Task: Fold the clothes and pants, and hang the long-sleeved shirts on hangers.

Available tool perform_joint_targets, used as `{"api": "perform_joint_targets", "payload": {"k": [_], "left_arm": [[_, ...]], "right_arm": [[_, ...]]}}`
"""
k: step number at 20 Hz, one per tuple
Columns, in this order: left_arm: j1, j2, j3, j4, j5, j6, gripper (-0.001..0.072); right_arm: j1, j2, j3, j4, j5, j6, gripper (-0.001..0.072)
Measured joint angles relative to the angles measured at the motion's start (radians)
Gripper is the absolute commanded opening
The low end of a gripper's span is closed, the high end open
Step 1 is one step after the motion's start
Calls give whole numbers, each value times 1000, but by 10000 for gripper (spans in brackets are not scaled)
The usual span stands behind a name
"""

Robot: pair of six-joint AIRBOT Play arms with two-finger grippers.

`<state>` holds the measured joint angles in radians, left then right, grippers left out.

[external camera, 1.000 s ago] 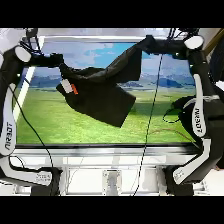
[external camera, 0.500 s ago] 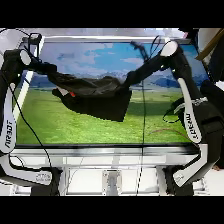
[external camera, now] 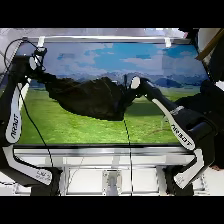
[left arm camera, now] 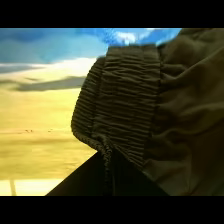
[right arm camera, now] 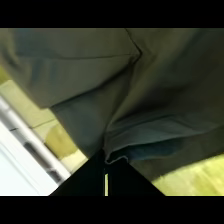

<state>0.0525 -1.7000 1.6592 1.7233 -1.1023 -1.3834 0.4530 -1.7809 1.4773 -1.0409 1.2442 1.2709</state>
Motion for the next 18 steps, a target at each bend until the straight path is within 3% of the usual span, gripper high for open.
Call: {"api": "perform_joint_targets", "payload": {"k": [3, 4, 5, 6, 7, 9, 11, 15, 18], "left_arm": [[-2, -44, 0, 2, -12, 0, 27], [-2, -55, 0, 3, -15, 0, 112], [-2, -64, 0, 4, -19, 0, 441], [-2, -66, 0, 3, -21, -1, 711], [-3, -66, 1, 3, -21, -9, 707], [-3, -38, 2, 3, -24, -32, 707], [-3, 12, 2, 4, -25, -50, 707], [-3, 172, 2, 4, -27, -61, 707], [-3, 290, 2, 0, -28, -68, 707]], "right_arm": [[13, -21, -32, -5, -66, 30, 5], [16, -24, -34, -5, -74, 37, 6], [18, -23, -32, -5, -74, 41, 9], [18, -14, -26, -6, -71, 45, 29], [18, 2, -14, -6, -58, 47, 35], [11, 51, 17, -10, -15, 50, 190], [-6, 116, 57, -19, 59, 50, 395], [-65, 232, 158, -75, 280, 51, 398], [-113, 280, 255, -105, 320, 52, 374]]}}
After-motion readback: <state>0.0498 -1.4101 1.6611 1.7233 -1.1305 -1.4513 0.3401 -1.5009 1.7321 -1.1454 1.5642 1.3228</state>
